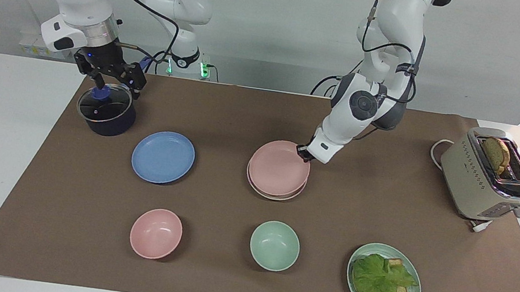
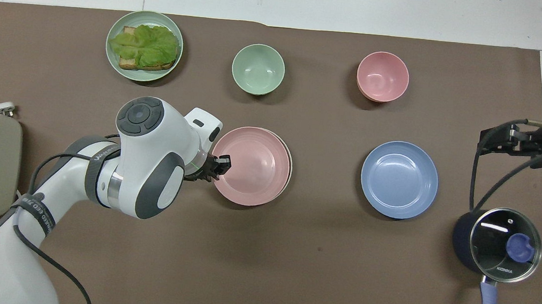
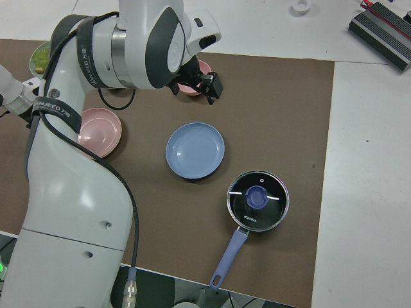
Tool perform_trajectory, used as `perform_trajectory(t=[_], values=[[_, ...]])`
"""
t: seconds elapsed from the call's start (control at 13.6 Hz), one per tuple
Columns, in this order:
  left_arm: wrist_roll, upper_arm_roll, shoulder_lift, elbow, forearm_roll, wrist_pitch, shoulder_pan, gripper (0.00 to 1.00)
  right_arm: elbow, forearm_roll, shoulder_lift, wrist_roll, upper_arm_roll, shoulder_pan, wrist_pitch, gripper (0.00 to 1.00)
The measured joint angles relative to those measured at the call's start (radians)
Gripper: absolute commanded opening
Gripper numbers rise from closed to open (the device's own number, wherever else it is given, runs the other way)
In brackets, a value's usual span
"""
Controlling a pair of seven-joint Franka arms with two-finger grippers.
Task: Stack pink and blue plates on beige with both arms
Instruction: 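Carry the pink plate onto the beige plate and open the left gripper, then withdraw the left gripper while the right gripper reaches the blue plate, then grasp the blue plate rim with the right gripper and lift it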
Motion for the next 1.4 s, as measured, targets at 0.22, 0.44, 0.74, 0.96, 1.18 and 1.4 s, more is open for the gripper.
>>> perform_trajectory(t=[0.22,0.44,0.74,0.96,1.18,1.4], values=[[0.011,0.014,-0.006,0.026,0.019,-0.086,0.058,1.0,-0.009,0.0,0.0,-0.002,-0.001,-0.025,0.03,1.0],[0.04,0.019,-0.034,0.087,0.152,-0.185,0.142,1.0,-0.068,0.003,0.001,-0.027,0.0,-0.031,0.11,1.0],[0.209,0.023,-0.126,0.105,0.216,-0.239,0.271,1.0,-0.234,0.054,0.02,-0.085,-0.001,-0.034,0.337,1.0],[0.385,0.028,-0.193,0.137,0.217,-0.265,0.402,1.0,-0.327,0.062,0.078,-0.129,-0.001,-0.047,0.51,1.0],[0.462,0.024,-0.215,0.222,0.269,-0.325,0.427,1.0,-0.396,0.126,0.149,-0.199,-0.001,-0.059,0.653,1.0],[0.491,0.011,-0.217,0.311,0.29,-0.394,0.427,1.0,-0.444,0.219,0.204,-0.29,-0.002,-0.083,0.732,0.95]])
